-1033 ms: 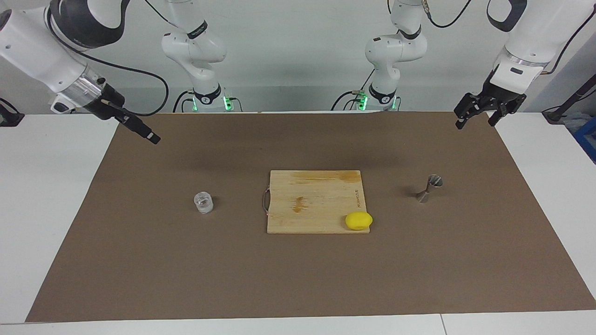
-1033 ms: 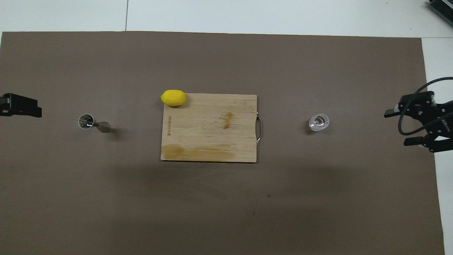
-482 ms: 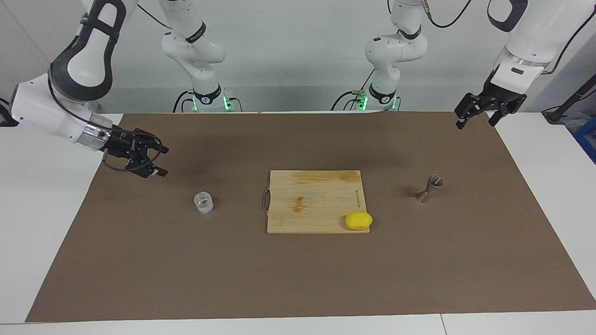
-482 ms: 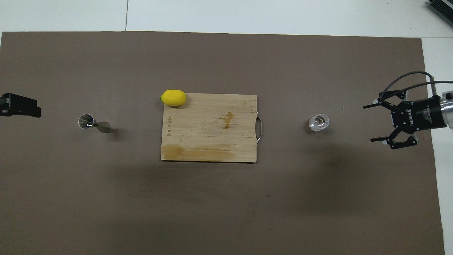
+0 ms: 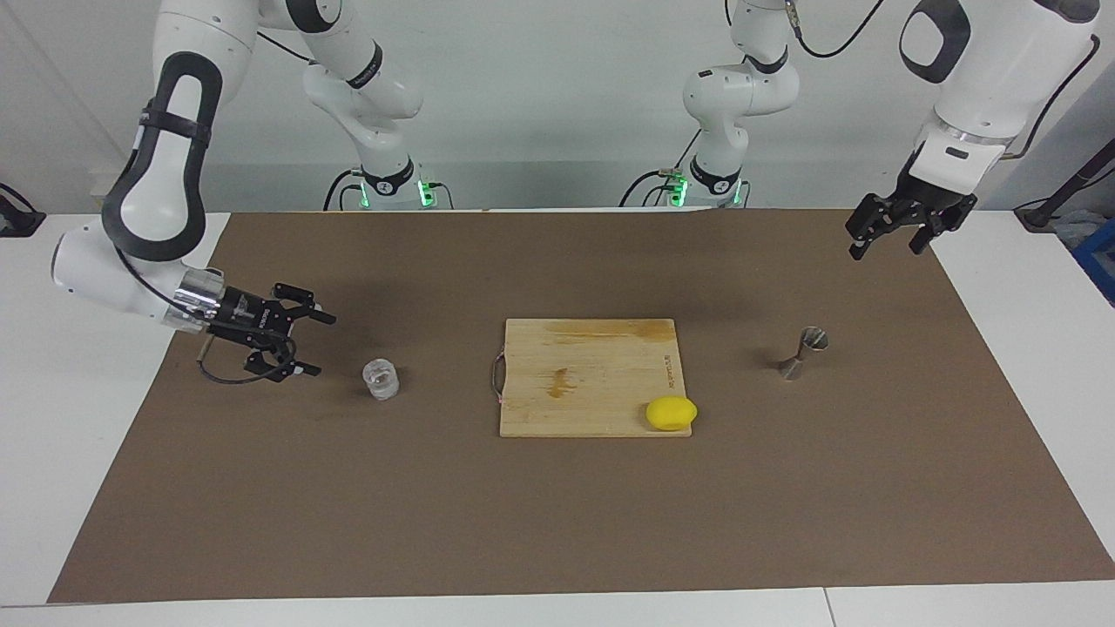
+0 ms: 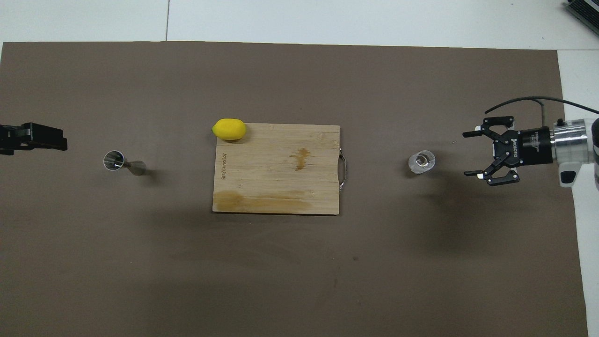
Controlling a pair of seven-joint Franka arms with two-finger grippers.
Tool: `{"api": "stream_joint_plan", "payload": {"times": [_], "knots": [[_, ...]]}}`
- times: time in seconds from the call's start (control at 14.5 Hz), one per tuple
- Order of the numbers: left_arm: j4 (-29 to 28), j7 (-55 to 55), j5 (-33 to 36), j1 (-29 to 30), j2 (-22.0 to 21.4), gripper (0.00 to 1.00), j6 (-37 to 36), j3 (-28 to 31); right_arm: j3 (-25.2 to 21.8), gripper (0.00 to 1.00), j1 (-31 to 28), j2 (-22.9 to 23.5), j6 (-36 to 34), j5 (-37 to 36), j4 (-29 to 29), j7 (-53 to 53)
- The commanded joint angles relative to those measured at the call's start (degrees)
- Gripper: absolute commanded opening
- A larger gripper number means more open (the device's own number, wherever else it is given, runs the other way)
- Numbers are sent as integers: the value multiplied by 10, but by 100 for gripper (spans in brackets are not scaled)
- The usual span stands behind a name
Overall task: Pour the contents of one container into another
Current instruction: 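Move the right gripper to the glass cup while the left gripper approaches the metal cup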
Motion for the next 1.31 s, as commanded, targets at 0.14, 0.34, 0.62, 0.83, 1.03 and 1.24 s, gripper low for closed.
{"api": "stream_joint_plan", "payload": {"times": [0.14, 0.34, 0.62, 0.83, 1.03, 1.24], "knots": [[-68, -7, 5, 12, -20, 100, 68, 3, 11, 100, -10, 51, 0, 57, -8, -50], [-112, -8, 5, 16, -19, 100, 96, 4, 12, 100, -9, 71, 1, 83, -12, -78], [-164, -8, 5, 16, -14, 100, 148, 4, 12, 100, -3, 81, 12, 125, -29, -117], [-193, -7, 5, 5, 0, 100, 183, 4, 12, 100, -2, 78, 41, 137, -51, -144], [-202, -1, 6, 4, -3, 100, 185, 4, 12, 100, 2, 72, 48, 159, -76, -168], [-200, -6, 6, 5, -3, 100, 177, 4, 12, 100, 13, 71, 64, 167, -87, -169]]}}
